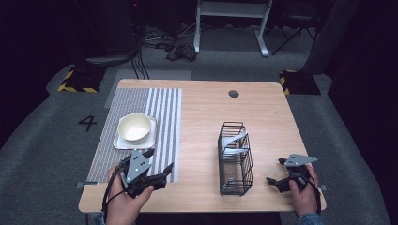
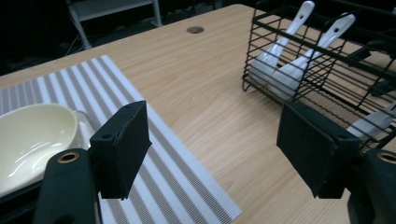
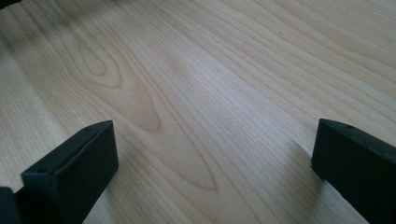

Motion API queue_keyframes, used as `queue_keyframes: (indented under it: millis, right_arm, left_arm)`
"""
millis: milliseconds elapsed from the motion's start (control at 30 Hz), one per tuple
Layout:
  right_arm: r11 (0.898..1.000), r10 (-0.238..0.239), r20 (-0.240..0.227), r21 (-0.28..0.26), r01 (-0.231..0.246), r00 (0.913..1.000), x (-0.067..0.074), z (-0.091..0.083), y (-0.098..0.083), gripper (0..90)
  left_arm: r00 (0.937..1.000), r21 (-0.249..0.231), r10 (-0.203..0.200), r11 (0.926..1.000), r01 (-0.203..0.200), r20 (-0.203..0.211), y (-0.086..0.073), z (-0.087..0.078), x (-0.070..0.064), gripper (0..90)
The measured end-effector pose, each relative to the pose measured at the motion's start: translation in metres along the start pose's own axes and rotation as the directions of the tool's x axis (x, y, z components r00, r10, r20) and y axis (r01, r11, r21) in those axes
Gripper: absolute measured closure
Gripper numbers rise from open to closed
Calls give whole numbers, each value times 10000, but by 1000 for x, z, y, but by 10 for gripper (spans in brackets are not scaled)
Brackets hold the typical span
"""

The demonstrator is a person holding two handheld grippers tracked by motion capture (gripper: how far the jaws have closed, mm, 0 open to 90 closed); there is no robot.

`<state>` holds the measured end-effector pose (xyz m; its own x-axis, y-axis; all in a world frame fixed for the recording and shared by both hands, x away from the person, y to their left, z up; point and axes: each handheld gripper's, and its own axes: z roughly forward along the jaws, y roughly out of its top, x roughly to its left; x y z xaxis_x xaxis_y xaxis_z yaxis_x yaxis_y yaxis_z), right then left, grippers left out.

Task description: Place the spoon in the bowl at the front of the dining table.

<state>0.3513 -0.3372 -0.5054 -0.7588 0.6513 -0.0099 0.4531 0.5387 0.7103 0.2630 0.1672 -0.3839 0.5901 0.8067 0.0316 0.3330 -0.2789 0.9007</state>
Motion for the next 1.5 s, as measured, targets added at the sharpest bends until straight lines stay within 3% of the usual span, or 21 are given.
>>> queue_keyframes:
  millis: [433,600,667,767,967,1267,1500]
  right_arm:
    - [10000,10,11,-2,-10,10000,0,0,0,5]
    - [10000,21,10,2,-21,10000,0,0,0,5]
    - [10000,20,11,4,-20,10000,0,0,0,5]
    - [10000,21,16,13,-21,10000,0,0,0,5]
    - [10000,21,15,12,-21,10000,0,0,0,5]
    - [10000,5,17,1,-5,10000,0,0,0,5]
    - [10000,4,24,-16,-4,10000,0,0,0,5]
  left_arm:
    - [9950,-221,446,9988,-428,890,19,19,-24,259]
    - [9890,-368,759,9967,-718,1271,26,22,-38,261]
    - [9848,-438,860,9958,-803,1507,28,23,-43,263]
    - [9753,-703,727,9958,-592,2084,30,24,-50,297]
    - [9620,-922,1107,9916,-902,2498,35,24,-66,315]
    - [9411,-1073,1303,9890,-1013,3120,39,31,-82,345]
    - [9191,-1146,1412,9878,-1059,3679,41,42,-95,400]
